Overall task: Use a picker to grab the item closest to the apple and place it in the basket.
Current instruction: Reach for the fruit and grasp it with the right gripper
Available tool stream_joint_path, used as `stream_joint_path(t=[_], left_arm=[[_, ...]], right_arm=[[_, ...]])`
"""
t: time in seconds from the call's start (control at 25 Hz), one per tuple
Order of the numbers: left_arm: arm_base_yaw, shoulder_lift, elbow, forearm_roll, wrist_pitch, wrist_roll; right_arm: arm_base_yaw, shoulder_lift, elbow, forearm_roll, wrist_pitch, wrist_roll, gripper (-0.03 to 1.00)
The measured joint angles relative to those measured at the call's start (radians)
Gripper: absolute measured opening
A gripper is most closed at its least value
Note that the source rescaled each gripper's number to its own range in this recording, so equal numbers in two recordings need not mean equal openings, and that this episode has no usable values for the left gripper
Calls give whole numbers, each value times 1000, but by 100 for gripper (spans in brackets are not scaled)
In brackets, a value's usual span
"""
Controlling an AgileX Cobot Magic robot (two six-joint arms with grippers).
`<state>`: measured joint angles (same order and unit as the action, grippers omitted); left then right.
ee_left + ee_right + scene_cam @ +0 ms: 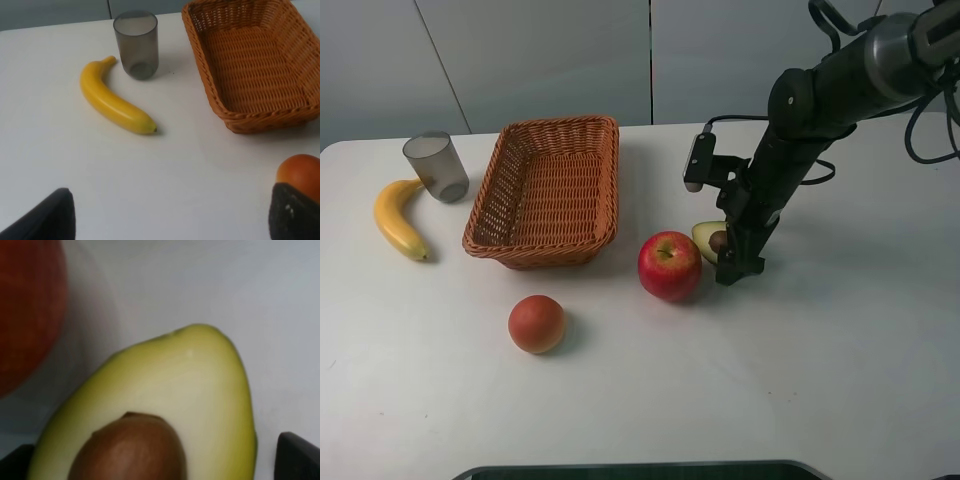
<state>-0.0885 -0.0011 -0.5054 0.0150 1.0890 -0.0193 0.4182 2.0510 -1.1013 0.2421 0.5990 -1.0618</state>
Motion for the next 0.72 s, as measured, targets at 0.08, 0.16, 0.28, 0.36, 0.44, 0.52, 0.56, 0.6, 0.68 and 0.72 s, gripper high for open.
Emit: stream_joint_path(t=[0.08,0.16,0.28,0.36,0.44,0.52,0.56,0.6,0.68,0.72], left_arm=[[0,0,0,0,0,0],[0,0,0,0,0,0],[0,0,0,0,0,0],[0,0,0,0,0,0],[0,0,0,0,0,0],[0,0,0,0,0,0],[0,0,0,0,0,0],[0,0,0,0,0,0],[0,0,0,0,0,0],[0,0,0,0,0,0]], right_arm=[[2,0,0,2,-7,2,100],[2,0,0,5,-12,4,100],[2,0,0,9,-16,4,100],[4,0,0,9,-23,4,100],[8,2,0,9,-27,4,100],[10,8,0,9,-27,4,100],[10,11,0,12,-27,4,100],[10,12,0,15,-27,6,100],[10,12,0,23,-27,6,100],[10,14,0,27,-27,6,100]])
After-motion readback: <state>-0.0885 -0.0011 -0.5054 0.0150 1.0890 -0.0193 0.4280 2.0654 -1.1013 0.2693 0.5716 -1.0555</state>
